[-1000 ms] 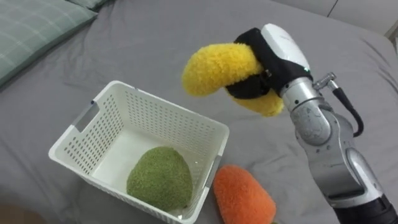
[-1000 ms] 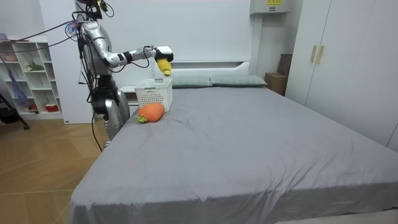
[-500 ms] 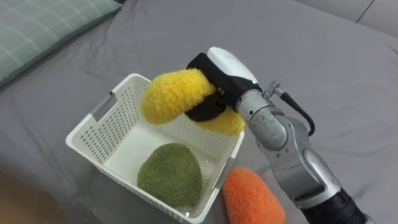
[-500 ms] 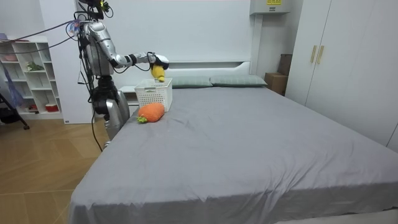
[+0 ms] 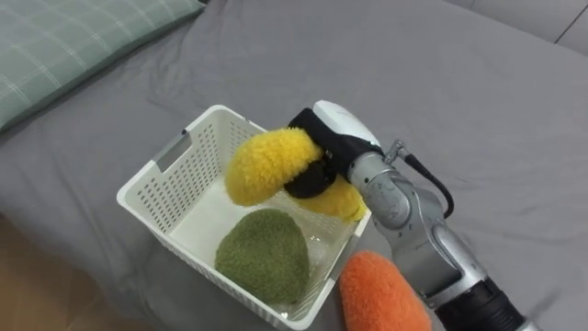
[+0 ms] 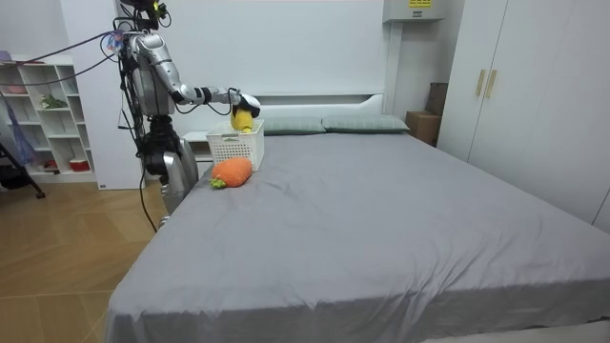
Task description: Collect toys from the bed
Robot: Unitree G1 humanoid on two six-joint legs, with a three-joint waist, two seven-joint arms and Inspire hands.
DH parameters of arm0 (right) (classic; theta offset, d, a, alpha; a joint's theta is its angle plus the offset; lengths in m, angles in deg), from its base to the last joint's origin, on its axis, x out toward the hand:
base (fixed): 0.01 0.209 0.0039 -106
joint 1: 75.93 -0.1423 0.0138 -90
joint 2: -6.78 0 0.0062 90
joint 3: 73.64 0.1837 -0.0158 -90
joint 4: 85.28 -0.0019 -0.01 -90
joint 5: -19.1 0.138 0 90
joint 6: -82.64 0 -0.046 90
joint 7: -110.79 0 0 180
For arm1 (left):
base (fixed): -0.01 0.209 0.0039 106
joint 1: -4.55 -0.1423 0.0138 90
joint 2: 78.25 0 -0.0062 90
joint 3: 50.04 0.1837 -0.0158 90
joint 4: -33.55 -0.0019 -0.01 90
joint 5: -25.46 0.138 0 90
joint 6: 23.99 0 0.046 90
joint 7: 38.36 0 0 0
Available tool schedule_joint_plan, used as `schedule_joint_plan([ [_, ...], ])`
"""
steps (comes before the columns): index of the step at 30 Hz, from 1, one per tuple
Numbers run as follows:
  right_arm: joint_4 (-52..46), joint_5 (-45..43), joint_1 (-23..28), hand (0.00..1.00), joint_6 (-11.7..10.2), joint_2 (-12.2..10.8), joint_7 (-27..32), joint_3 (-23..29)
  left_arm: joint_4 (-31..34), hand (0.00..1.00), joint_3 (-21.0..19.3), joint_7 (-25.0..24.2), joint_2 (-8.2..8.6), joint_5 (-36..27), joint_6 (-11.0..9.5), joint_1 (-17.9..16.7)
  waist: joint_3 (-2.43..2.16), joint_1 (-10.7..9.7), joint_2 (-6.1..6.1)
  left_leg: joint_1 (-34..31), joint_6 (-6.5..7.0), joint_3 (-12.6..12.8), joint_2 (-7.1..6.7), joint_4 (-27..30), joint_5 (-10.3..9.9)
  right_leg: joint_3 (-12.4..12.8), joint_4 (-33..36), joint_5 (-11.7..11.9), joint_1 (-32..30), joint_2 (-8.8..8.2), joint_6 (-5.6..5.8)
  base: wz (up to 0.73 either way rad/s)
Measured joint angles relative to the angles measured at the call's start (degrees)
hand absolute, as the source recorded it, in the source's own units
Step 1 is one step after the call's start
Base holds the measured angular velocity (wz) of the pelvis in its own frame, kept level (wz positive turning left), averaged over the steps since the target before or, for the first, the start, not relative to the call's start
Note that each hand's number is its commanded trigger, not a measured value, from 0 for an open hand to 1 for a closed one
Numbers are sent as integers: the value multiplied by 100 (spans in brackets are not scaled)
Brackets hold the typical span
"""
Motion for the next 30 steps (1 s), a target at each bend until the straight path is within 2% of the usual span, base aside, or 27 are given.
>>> schedule_joint_plan([
  [19, 148, 133, 1, 0, -17, 8, 226, 0, 47, 0, 58, -32, 5, -9, 6, 66, 8, -23, 7, 13, 5, -28, -9, 26, -4, -14, 9, -1, 49, -29, 1, 0],
  [30, 146, 132, 1, 0, -132, 26, 348, 11, 191, 0, 56, -70, 5, -9, -11, 61, 8, -61, 10, 9, 5, -34, -12, 26, -3, 1, 9, -1, 53, 4, 1, 0],
])
